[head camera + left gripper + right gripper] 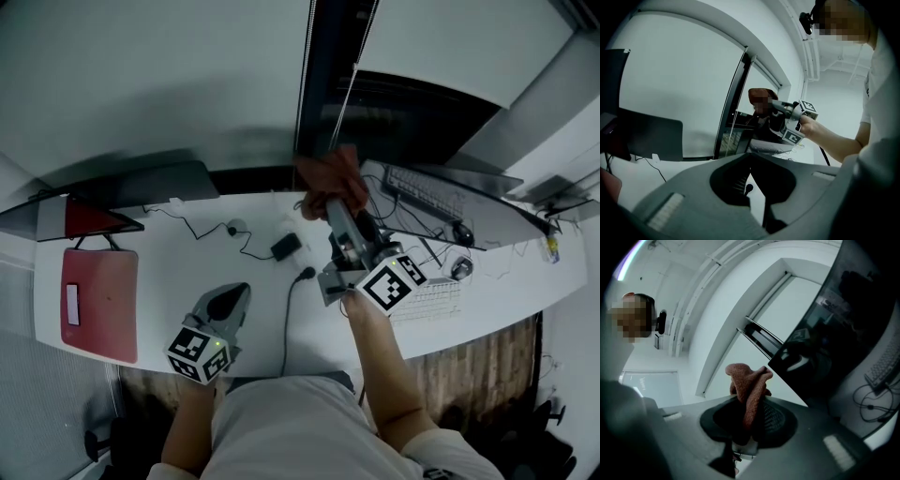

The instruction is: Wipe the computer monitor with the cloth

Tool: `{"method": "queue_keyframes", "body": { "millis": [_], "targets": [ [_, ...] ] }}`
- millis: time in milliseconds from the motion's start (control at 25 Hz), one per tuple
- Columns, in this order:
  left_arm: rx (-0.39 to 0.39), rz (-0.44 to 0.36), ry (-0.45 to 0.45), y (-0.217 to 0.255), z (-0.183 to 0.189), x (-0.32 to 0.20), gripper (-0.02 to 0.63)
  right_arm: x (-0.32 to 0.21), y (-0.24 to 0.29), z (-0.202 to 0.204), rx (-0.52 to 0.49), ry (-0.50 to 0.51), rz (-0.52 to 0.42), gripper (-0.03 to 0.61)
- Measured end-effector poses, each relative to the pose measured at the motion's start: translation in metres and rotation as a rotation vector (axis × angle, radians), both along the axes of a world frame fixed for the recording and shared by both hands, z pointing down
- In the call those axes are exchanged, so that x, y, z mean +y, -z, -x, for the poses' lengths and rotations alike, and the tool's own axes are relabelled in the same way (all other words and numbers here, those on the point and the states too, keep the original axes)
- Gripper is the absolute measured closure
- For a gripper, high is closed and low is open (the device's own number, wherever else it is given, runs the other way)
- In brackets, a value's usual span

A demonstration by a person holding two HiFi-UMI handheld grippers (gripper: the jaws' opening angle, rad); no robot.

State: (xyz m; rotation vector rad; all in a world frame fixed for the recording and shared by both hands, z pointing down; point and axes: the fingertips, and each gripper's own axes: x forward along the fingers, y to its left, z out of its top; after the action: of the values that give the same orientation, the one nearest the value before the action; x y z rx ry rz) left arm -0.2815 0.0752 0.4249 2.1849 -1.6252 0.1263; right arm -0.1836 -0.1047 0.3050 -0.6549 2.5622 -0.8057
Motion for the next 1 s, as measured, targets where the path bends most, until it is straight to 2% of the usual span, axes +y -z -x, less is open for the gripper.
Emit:
{"method": "queue_keyframes", "body": {
  "millis": [520,1000],
  "targets": [
    [0.017,0.021,-0.052,-0.009,0.007,-0.010,0.604,-0.032,0.011,-0.008,-0.170,-0.078,0.118,0.486],
    [0.039,0.043,-0.053,-0.024,0.015,-0.015,0.604,-0.045,-0.024,-0.007,-0.179,-0.119,0.224,0.486]
  ]
}}
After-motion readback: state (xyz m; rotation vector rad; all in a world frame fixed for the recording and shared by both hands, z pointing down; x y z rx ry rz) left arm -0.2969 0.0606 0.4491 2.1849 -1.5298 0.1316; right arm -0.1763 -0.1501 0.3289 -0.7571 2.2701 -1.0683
